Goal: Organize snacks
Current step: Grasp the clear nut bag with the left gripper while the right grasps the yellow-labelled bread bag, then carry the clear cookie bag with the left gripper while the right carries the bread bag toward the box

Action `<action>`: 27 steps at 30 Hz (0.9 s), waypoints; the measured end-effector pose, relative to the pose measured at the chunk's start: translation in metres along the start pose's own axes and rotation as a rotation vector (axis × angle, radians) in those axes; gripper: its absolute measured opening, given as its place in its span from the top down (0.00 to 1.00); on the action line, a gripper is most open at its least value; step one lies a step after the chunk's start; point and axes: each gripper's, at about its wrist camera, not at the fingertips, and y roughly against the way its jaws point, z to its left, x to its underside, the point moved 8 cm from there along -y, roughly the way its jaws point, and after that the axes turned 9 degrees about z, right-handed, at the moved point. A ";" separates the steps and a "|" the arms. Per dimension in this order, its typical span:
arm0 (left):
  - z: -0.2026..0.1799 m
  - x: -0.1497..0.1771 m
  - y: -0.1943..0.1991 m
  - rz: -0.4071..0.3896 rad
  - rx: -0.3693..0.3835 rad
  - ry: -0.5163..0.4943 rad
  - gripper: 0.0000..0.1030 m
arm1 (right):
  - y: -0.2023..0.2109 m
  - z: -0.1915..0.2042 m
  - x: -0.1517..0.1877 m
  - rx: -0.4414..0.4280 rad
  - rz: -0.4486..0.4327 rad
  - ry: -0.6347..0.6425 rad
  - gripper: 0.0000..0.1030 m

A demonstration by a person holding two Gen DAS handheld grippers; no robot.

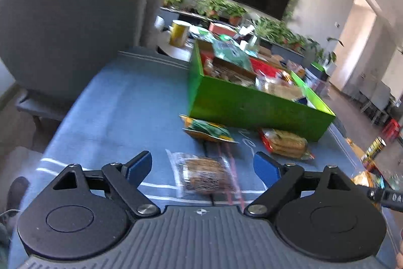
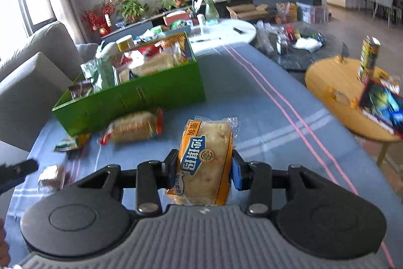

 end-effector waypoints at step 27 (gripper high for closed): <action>-0.070 0.051 0.034 0.037 -0.059 -0.139 0.50 | 0.057 0.032 0.016 -0.017 -0.165 0.136 0.14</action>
